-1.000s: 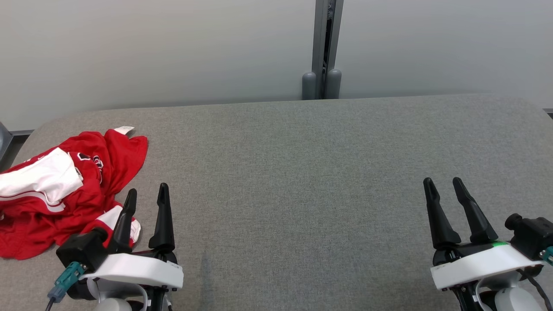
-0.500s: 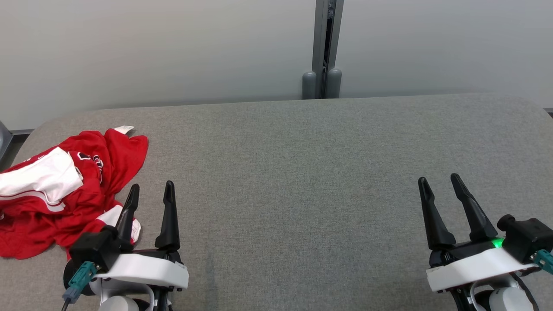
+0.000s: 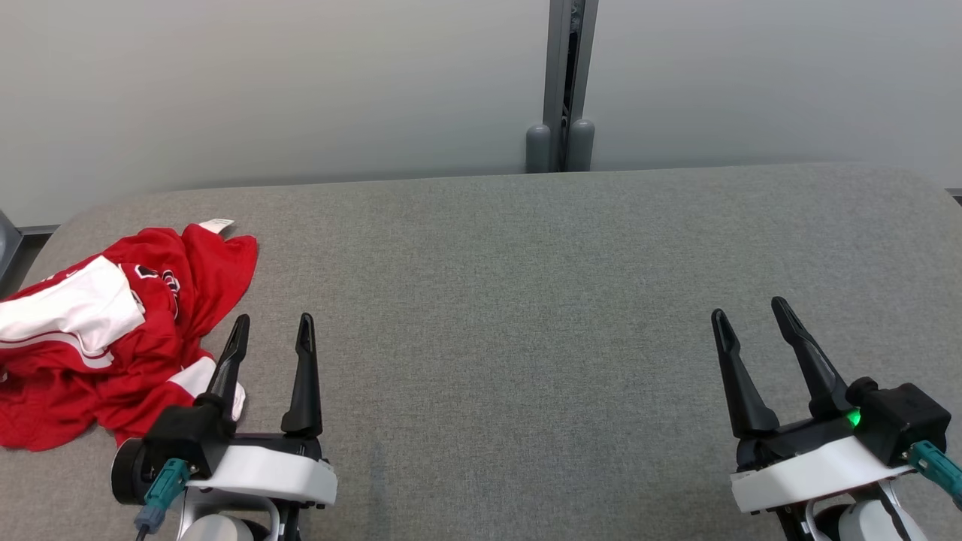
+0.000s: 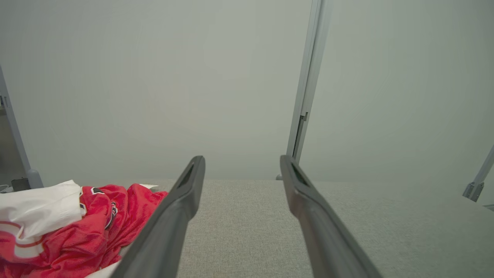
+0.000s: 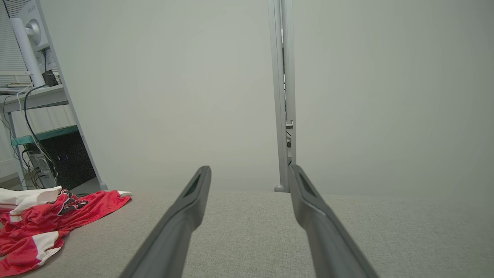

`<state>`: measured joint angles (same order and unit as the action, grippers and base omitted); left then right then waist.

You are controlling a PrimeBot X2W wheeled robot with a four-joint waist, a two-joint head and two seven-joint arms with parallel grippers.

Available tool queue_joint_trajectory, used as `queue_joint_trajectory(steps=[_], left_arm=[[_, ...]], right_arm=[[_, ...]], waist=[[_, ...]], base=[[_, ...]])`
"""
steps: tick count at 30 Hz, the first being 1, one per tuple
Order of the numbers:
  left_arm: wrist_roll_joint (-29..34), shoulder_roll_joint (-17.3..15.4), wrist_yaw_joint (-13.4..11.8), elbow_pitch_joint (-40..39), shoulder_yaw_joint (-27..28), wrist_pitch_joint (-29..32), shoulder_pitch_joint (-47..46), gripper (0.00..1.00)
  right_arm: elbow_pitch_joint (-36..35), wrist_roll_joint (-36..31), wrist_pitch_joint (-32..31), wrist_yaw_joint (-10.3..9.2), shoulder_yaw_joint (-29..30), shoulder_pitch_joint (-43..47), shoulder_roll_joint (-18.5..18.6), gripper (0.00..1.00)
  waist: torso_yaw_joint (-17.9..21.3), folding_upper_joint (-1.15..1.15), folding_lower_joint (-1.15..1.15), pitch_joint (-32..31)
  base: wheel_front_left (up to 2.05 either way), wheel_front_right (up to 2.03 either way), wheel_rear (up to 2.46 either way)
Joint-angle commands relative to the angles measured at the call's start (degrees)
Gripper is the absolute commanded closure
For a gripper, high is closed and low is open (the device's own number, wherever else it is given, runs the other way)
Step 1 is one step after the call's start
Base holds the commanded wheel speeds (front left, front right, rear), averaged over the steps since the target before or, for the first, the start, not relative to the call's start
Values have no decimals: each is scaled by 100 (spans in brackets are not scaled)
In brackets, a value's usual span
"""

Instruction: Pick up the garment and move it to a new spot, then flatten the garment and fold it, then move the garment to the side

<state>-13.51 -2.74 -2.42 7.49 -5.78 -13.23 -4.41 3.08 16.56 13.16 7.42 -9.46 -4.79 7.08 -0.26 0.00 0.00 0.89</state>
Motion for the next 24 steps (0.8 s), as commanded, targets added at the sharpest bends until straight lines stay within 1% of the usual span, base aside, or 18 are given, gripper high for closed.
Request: queue_joint_trajectory(steps=[1, 17, 24], left_arm=[[120, -33, -40, -38, -12, -48, -90, 0], [669, -34, -130, -21, -120, -203, -94, 0], [629, -33, -113, 23, -108, -193, -93, 0]], right_arm=[[-41, -125, 70, 11, -4, -55, 36, 0], [-130, -652, 224, 11, -131, -45, 100, 0], [-119, -636, 218, 11, -129, -30, 79, 0]], waist=[[-1, 0, 0, -6], [-13, 0, 0, -45], [-27, 0, 0, -56]], base=[[0, 0, 0], [0, 0, 0], [0, 0, 0]])
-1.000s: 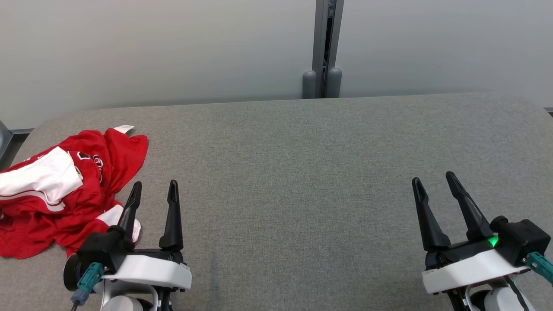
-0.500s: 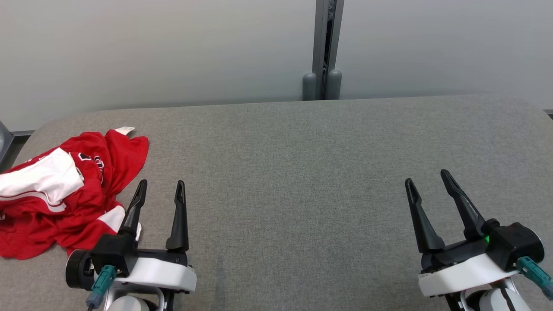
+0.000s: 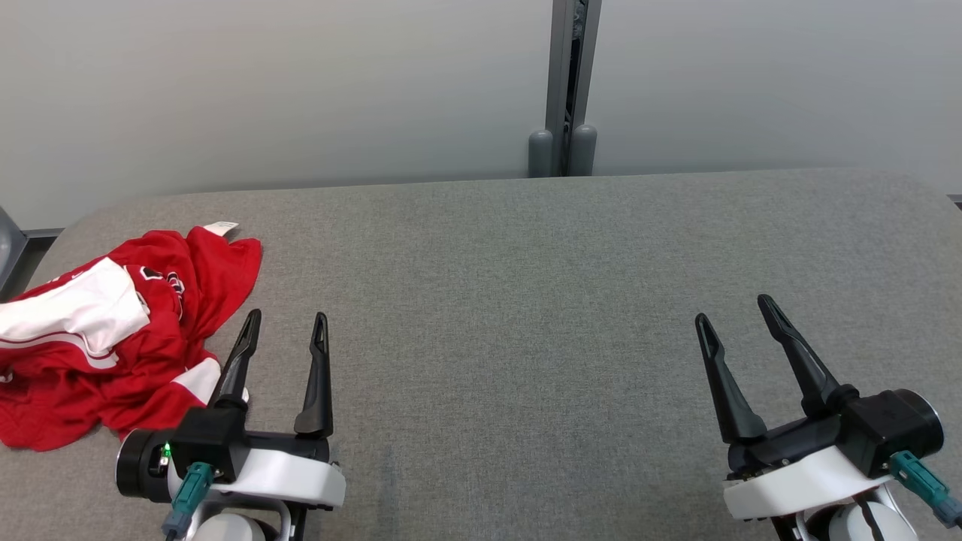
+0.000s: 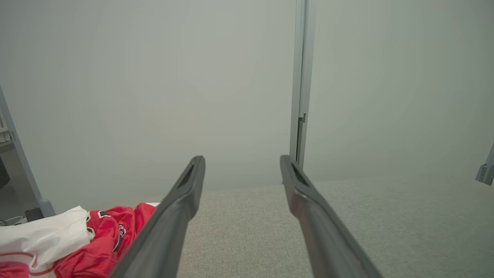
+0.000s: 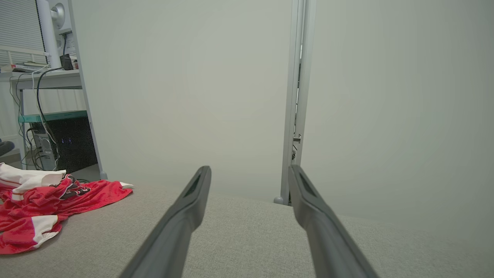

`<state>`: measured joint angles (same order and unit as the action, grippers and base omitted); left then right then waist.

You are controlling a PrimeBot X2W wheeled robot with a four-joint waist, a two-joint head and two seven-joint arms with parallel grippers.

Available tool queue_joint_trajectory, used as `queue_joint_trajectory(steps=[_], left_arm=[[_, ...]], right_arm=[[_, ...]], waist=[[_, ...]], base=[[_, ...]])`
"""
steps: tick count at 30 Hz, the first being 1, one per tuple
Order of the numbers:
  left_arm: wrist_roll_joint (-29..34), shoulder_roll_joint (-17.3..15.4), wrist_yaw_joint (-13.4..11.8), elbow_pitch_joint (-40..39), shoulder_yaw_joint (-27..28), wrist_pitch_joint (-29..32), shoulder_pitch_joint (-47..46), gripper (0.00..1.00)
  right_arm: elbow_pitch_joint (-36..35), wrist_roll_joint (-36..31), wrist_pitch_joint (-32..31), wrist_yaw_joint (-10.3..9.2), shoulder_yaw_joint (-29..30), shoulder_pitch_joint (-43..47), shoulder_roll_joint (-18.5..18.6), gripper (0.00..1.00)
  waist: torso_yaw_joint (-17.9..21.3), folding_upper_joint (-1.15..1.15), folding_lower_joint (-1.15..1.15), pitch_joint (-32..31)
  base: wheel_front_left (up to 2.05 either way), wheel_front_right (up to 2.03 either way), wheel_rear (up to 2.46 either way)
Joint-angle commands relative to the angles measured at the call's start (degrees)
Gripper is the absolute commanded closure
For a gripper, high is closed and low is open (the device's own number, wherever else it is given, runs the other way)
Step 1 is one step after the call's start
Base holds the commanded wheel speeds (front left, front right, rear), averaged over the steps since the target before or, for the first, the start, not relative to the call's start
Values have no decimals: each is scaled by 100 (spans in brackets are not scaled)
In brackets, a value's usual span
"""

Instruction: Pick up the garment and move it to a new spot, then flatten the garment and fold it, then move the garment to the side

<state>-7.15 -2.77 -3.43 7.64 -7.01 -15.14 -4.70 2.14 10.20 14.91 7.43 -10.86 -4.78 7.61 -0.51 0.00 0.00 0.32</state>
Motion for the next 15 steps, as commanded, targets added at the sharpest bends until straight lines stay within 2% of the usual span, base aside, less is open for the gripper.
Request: queue_joint_trajectory(steps=[1, 15], left_arm=[[-7, -30, -7, 9, 18, -2, -65, 0], [-57, -27, 28, 75, 32, -2, -72, 0]], right_arm=[[-25, 2, 43, 10, 10, -31, 26, 0], [6, 50, 43, 10, -2, 22, -15, 0]], waist=[[-4, 0, 0, 4], [-98, 0, 0, -24]], base=[[0, 0, 0], [0, 0, 0]])
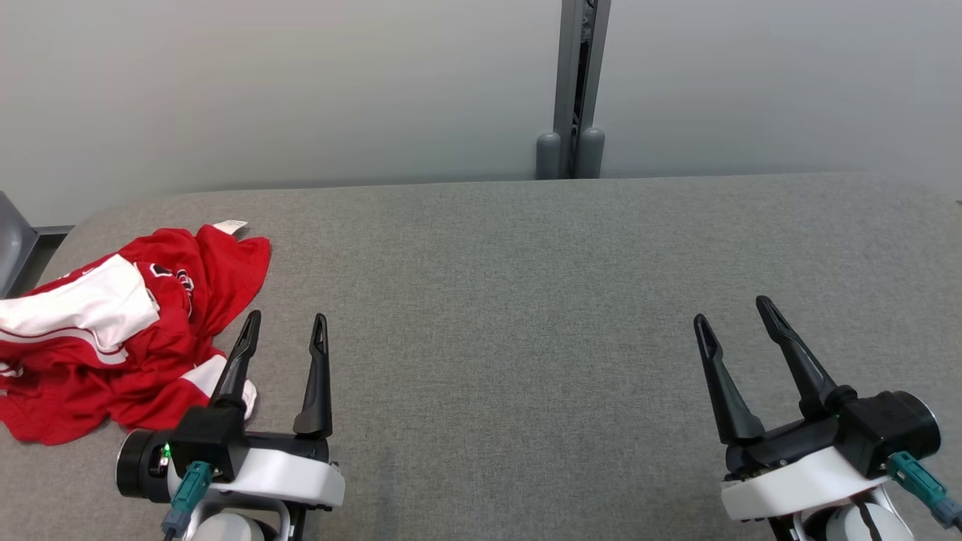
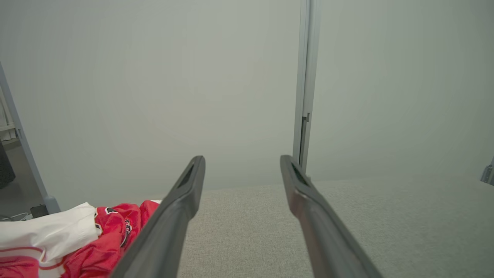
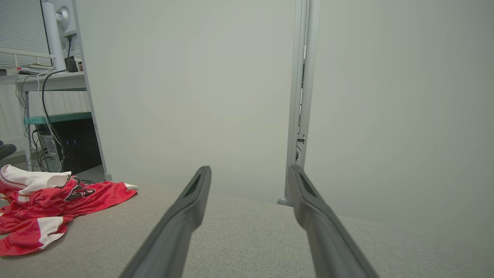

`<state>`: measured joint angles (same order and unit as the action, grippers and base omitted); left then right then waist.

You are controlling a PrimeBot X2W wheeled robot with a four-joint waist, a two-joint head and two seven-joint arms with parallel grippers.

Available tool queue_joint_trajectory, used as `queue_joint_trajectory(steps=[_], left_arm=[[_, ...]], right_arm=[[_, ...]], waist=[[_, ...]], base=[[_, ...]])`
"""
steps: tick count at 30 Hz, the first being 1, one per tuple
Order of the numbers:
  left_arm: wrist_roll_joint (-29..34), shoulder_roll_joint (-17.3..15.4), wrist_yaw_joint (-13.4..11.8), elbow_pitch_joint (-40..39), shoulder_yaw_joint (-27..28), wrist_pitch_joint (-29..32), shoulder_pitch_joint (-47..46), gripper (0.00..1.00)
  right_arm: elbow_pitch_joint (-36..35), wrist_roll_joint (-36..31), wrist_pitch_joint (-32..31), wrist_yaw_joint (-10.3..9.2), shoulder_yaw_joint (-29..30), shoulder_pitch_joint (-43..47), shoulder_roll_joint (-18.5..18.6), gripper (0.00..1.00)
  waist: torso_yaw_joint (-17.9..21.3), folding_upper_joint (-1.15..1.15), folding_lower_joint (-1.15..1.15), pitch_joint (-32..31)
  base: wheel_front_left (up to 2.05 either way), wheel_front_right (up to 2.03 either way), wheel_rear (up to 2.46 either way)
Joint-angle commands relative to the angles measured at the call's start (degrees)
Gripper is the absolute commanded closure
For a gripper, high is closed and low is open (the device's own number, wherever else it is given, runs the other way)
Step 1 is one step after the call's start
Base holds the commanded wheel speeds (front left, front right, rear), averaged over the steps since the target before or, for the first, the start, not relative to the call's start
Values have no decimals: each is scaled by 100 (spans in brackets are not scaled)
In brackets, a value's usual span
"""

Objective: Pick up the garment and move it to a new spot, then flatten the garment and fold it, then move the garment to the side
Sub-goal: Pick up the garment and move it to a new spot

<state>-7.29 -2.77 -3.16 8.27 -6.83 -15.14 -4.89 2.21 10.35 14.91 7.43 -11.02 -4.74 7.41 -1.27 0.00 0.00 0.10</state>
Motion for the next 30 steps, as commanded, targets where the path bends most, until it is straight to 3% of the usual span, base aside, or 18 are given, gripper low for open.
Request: queue_joint_trajectory(steps=[1, 13, 30], left_arm=[[-47, -27, 2, 17, 14, -2, -57, 0], [-140, -25, -33, 148, 19, -2, -77, 0], [-254, -64, -36, 239, 114, -1, 17, 0]], right_arm=[[17, 54, 42, 10, 11, 37, -1, 0], [261, 280, 36, 10, -70, 40, 14, 0], [392, 499, 36, 10, -324, 81, 20, 0]], waist=[[-54, 0, 0, -1], [-726, 0, 0, 11], [-2351, 0, 0, 5]], base=[[0, 0, 0], [0, 0, 0], [0, 0, 0]])
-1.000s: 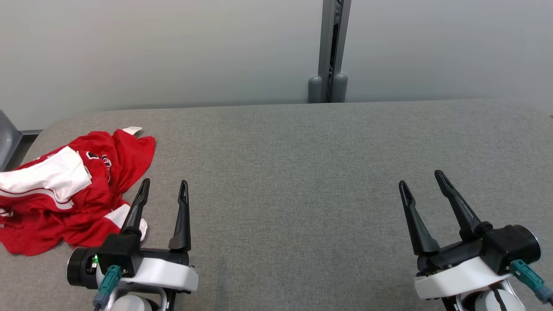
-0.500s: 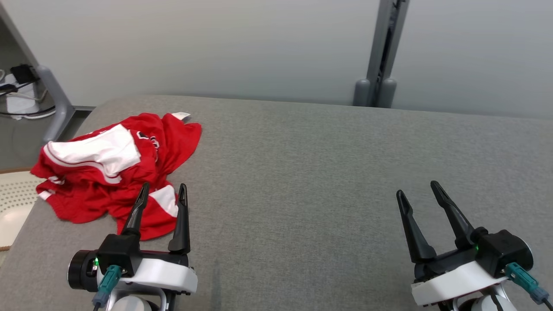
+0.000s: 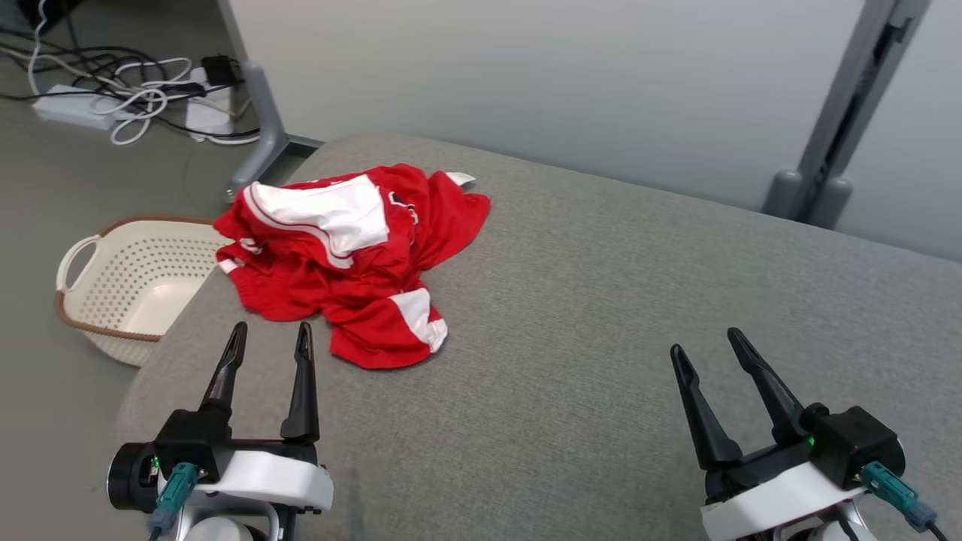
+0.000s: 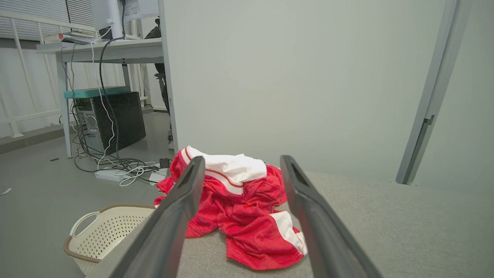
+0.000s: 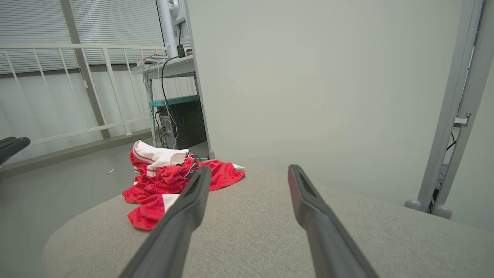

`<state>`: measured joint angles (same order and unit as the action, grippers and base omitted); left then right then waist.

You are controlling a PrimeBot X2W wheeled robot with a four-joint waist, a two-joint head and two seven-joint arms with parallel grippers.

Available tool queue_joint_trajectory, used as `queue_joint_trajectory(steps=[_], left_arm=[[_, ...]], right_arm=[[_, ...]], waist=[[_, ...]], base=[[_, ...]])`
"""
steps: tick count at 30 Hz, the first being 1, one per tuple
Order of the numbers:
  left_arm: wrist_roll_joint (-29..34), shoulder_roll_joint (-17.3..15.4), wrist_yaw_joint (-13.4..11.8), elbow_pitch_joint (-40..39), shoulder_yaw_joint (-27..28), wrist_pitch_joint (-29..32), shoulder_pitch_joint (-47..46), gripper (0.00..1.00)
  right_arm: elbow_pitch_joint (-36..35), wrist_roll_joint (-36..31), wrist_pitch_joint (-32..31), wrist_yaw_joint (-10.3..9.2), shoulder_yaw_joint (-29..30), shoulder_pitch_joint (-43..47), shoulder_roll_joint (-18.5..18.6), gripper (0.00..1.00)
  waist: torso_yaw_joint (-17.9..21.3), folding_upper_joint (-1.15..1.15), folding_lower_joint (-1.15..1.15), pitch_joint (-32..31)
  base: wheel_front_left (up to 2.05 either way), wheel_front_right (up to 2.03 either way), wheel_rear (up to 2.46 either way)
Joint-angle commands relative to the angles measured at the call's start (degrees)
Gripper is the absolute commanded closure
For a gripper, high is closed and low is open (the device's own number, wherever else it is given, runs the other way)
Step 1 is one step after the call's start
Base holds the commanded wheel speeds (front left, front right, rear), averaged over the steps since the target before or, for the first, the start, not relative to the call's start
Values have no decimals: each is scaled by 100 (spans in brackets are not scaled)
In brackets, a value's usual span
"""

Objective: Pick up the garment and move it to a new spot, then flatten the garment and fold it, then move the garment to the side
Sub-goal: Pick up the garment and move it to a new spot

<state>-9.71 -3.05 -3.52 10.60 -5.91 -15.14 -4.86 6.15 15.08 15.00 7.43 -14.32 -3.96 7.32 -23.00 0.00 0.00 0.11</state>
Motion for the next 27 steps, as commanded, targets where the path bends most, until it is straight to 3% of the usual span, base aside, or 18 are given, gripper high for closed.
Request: queue_joint_trajectory(steps=[1, 6, 13, 20, 27], left_arm=[[-29, -42, 8, 12, 37, -1, 15, 0], [-76, -64, -13, 24, 76, -2, 60, 0], [-171, -112, -47, 7, 139, 55, -6, 0], [-514, -237, 85, -274, 313, 588, -391, 0], [-833, -521, 43, -525, 617, 1360, -1016, 0]], right_arm=[[15, 36, 27, 10, -11, -6, 34, 0], [57, 79, 27, 10, -77, -32, 22, 0], [69, 85, 27, 10, -173, -88, -3, 0], [22, 114, 27, 10, -239, -185, 100, 0], [-233, 94, 27, 10, -202, -400, 177, 0]], waist=[[-243, 0, 0, 7], [-461, 0, 0, 17], [-478, 0, 0, 69], [-303, 0, 0, 291], [10, 0, 0, 764]], base=[[0, 0, 0], [0, 0, 0], [0, 0, 0], [0, 0, 0], [0, 0, 0]])
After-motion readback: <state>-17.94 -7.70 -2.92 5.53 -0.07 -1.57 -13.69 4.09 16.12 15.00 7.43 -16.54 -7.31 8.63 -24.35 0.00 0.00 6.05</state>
